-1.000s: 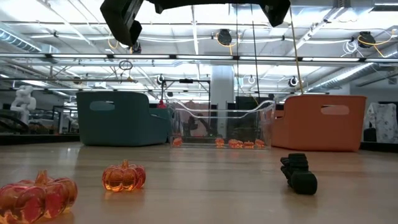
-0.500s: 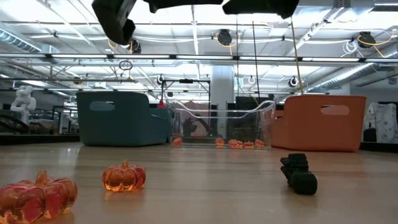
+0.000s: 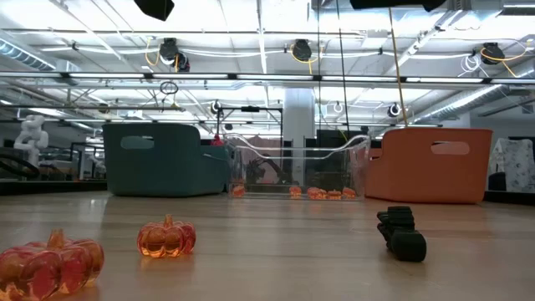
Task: Sort Halloween decoration
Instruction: Put the white skull toy into the blue bin, then put the orange pumpkin toy into the transparent bin
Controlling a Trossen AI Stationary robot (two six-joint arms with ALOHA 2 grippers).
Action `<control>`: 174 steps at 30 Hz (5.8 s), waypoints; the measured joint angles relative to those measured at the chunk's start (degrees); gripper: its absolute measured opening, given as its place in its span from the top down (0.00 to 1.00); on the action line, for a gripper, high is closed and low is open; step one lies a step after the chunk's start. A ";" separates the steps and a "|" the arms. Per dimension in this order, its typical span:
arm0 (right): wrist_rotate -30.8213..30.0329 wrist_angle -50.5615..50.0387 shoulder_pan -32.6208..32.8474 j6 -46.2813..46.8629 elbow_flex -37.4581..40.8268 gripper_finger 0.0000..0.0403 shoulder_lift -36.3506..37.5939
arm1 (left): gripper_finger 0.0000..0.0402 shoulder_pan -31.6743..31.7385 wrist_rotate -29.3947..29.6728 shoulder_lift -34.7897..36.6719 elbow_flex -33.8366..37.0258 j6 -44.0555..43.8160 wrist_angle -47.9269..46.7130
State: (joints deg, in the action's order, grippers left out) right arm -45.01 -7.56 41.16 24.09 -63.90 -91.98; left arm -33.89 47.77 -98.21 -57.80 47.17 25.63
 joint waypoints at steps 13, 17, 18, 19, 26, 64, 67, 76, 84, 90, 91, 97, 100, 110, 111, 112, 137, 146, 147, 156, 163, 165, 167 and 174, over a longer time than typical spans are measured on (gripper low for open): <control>0.19 -1.77 1.06 0.73 0.00 0.28 -0.02 | 0.87 4.73 -10.47 18.40 0.00 -3.73 -19.56; 0.20 -1.78 1.08 0.70 0.00 0.28 -0.02 | 0.87 10.31 -13.11 25.41 0.00 -6.68 -29.18; 0.19 -1.77 1.06 0.65 0.00 0.28 -0.02 | 0.87 12.02 -13.50 26.95 0.00 -7.43 -31.30; 0.19 -1.79 1.06 0.64 0.00 0.28 -0.02 | 0.87 14.02 -14.11 28.42 0.00 -7.85 -33.08; 0.21 -1.87 1.06 0.53 0.00 0.28 -0.02 | 0.87 30.98 -20.47 33.77 0.00 -7.91 -41.35; 0.03 -2.61 0.82 0.31 0.00 0.28 -0.04 | 0.73 67.04 -33.97 7.40 0.02 -29.83 -58.67; 0.03 -2.60 0.82 0.61 0.00 0.28 -0.07 | 0.73 67.04 -33.49 7.64 0.02 -32.58 -59.04; 3.35 -5.28 0.94 1.92 0.02 0.28 -0.07 | 0.73 63.24 -25.44 12.94 0.02 -42.77 -67.02; 9.22 -5.60 1.70 3.84 0.07 0.28 -0.11 | 0.73 46.25 -31.92 24.86 0.02 -55.74 -69.28; 9.75 3.38 1.04 -2.28 0.07 0.28 -4.69 | 0.73 27.63 -30.07 26.90 0.00 -60.96 -65.92; 10.45 4.78 0.75 -3.76 0.07 0.28 -5.48 | 0.73 24.67 -29.21 26.86 0.00 -62.38 -65.32; 15.75 12.67 -3.22 -9.44 0.07 0.28 -9.79 | 0.73 9.65 -22.15 24.52 0.00 -67.36 -60.43; 22.91 13.38 -5.77 -9.85 0.07 0.28 -10.49 | 0.73 4.34 -20.61 22.17 0.00 -67.80 -57.84; 25.92 16.30 -7.56 -5.98 0.02 0.28 -13.80 | 0.73 -4.79 -20.54 9.35 0.00 -63.80 -43.69; 25.87 16.26 -7.38 -6.07 0.02 0.28 -13.97 | 0.73 -5.21 -20.59 7.68 0.00 -62.55 -41.73; 25.80 16.13 -7.21 -6.22 0.02 0.28 -14.09 | 0.73 -5.54 -20.91 6.13 0.00 -61.68 -39.40; 25.83 14.44 -5.80 -8.44 0.02 0.28 -14.10 | 0.38 -7.53 -18.85 -14.17 0.00 -59.02 -13.04; 25.85 14.50 -5.80 -8.48 0.02 0.28 -14.08 | 0.38 -7.49 -19.16 -17.23 0.02 -58.77 -10.04; 25.85 14.50 -5.80 -8.48 0.02 0.28 -14.08 | 0.38 -7.42 -19.17 -17.18 0.02 -58.80 -10.07; 25.85 14.53 -5.80 -8.48 0.02 0.28 -14.08 | 0.38 -6.25 -20.57 -17.14 0.73 -58.79 -10.03; 25.84 14.52 -5.80 -8.50 0.02 0.28 -14.08 | 0.38 -4.98 -23.43 -17.12 5.21 -58.90 -2.63; 25.85 14.52 -5.80 -8.52 0.02 0.28 -14.08 | 0.39 -4.85 -23.87 -17.10 6.16 -58.85 -0.84; 25.82 14.54 -5.80 -8.52 0.02 0.28 -14.07 | 0.41 -4.61 -25.26 -17.11 6.98 -58.87 0.68; 25.77 14.60 -5.80 -8.74 0.02 0.28 -14.05 | 0.61 -4.22 -29.09 -17.63 7.56 -58.34 2.61</control>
State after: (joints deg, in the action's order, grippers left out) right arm -19.24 7.04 35.35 15.35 -63.88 -106.04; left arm -38.11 18.68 -115.83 -50.24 -11.17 28.23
